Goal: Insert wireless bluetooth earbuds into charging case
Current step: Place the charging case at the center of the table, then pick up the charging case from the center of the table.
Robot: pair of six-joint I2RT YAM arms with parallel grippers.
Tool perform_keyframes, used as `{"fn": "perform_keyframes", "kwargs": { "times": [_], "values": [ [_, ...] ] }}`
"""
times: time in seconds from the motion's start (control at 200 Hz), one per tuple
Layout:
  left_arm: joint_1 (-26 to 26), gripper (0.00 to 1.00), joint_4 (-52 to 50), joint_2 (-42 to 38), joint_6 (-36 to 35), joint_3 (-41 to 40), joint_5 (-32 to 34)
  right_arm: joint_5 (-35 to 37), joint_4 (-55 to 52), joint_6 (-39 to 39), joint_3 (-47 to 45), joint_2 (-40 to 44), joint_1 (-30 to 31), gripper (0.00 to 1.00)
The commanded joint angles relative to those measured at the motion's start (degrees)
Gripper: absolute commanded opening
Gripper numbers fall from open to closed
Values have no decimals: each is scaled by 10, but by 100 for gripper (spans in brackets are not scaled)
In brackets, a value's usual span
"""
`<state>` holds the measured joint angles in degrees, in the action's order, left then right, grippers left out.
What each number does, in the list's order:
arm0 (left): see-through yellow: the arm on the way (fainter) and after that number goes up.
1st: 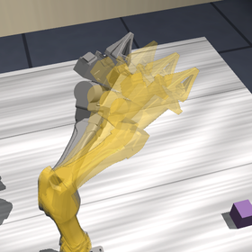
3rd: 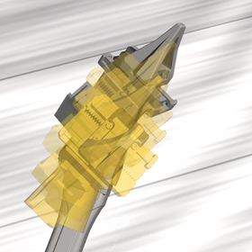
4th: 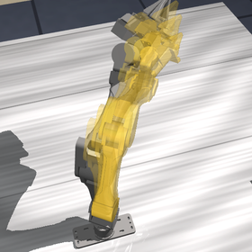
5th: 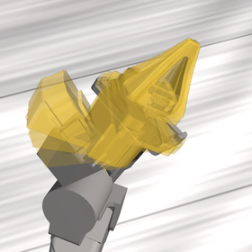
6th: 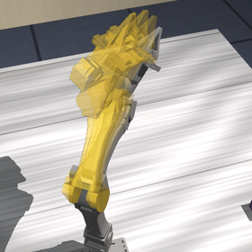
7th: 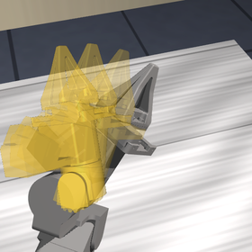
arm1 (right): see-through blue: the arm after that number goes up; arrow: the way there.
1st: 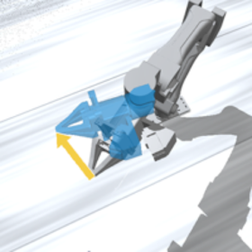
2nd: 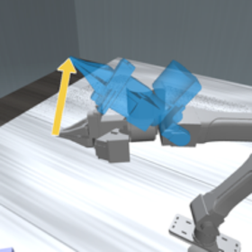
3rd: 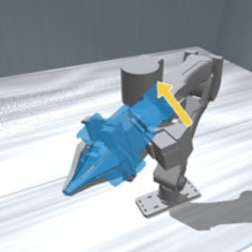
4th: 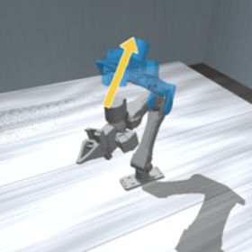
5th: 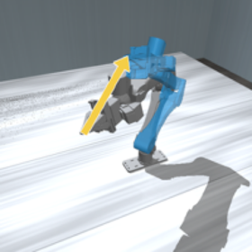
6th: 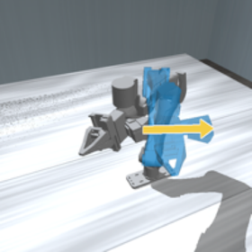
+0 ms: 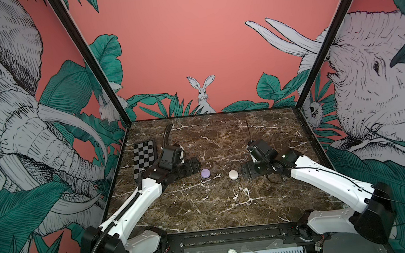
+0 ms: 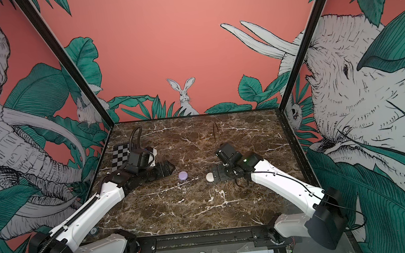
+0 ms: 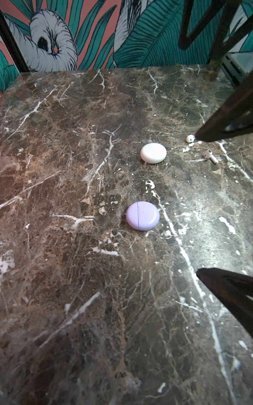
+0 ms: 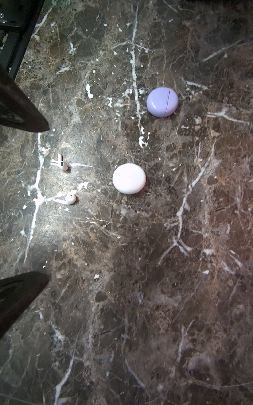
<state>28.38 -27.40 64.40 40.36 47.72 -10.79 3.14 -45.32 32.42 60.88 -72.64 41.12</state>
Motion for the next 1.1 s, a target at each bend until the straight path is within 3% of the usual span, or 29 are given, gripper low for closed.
{"fn": "perform_keyframes", "kwargs": {
  "times": [0.0,0.3,0.455,0.74,0.905,1.095],
  "values": [
    [38,90,-36,-36,77,-10,40,-17,-17,-20,6,-1,-6,98],
    [114,90,-99,31,164,47,98,11,-54,-41,14,21,-35,98],
    [169,90,-81,71,234,70,149,27,-75,-38,23,39,-42,98],
    [254,90,-163,279,310,271,193,52,-100,-33,40,92,-49,98],
    [265,89,-245,420,326,409,154,54,-119,-35,51,120,-50,98],
    [283,88,-245,487,351,458,157,66,-142,-33,62,166,-50,98]
  ]
}}
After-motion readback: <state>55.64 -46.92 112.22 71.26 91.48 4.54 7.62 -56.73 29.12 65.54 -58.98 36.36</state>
